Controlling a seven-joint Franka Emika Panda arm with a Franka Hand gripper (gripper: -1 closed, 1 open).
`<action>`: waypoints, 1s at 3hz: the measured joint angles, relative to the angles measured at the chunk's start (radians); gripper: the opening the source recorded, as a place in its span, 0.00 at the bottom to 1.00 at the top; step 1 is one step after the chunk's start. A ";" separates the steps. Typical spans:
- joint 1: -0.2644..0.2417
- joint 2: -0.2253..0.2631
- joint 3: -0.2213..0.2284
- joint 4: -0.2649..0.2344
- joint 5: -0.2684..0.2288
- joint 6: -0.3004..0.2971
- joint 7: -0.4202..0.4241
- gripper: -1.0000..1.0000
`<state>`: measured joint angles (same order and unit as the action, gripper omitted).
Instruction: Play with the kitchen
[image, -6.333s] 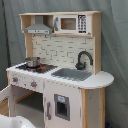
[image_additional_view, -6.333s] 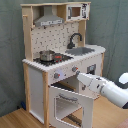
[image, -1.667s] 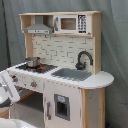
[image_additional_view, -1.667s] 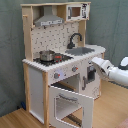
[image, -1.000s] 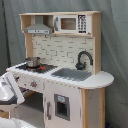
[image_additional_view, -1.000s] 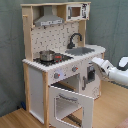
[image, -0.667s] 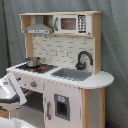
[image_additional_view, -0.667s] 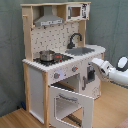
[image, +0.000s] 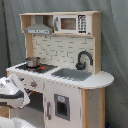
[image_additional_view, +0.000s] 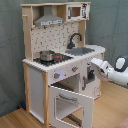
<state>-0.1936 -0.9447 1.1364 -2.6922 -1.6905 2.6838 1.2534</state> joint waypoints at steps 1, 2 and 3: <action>-0.024 0.000 0.000 0.008 -0.086 0.003 0.074 1.00; -0.044 0.003 0.001 0.015 -0.161 0.004 0.146 1.00; -0.075 0.015 0.016 0.019 -0.240 0.001 0.237 1.00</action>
<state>-0.2687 -0.9300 1.1519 -2.6729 -1.9302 2.6853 1.4907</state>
